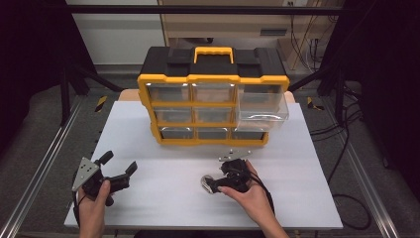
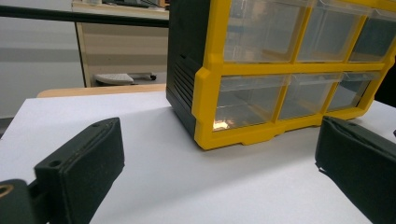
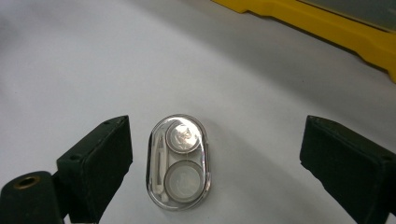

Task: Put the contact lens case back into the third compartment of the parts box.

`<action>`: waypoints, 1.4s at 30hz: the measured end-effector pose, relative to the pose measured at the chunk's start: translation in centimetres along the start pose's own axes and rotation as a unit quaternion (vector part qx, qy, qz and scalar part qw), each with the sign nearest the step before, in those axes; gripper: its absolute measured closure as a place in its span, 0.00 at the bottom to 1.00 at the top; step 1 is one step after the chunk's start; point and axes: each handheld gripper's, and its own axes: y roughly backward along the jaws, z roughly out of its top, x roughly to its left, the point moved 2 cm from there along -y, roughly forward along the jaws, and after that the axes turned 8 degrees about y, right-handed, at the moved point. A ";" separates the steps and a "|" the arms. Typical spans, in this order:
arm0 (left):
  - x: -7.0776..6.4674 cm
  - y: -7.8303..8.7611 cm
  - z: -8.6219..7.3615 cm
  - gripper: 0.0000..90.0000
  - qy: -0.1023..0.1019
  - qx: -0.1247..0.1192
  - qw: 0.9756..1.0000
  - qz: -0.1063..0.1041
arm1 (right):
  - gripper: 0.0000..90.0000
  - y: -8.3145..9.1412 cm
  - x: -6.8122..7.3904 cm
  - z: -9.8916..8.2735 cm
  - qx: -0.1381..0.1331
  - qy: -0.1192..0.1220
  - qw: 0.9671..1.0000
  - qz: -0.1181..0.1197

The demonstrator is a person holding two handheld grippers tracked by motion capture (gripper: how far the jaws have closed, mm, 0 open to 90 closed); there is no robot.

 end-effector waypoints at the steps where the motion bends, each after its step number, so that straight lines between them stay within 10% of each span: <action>1: 0.0 0.0 0.0 0.01 0.001 -0.001 1.000 0.000 | 0.12 -0.1 0.0 0.0 0.002 -0.001 1.000 0.001; 42: -0.3 -0.4 0.0 0.01 -0.008 0.009 1.000 -0.005 | 0.54 -2.7 2.8 -1.9 0.055 0.057 0.997 -0.010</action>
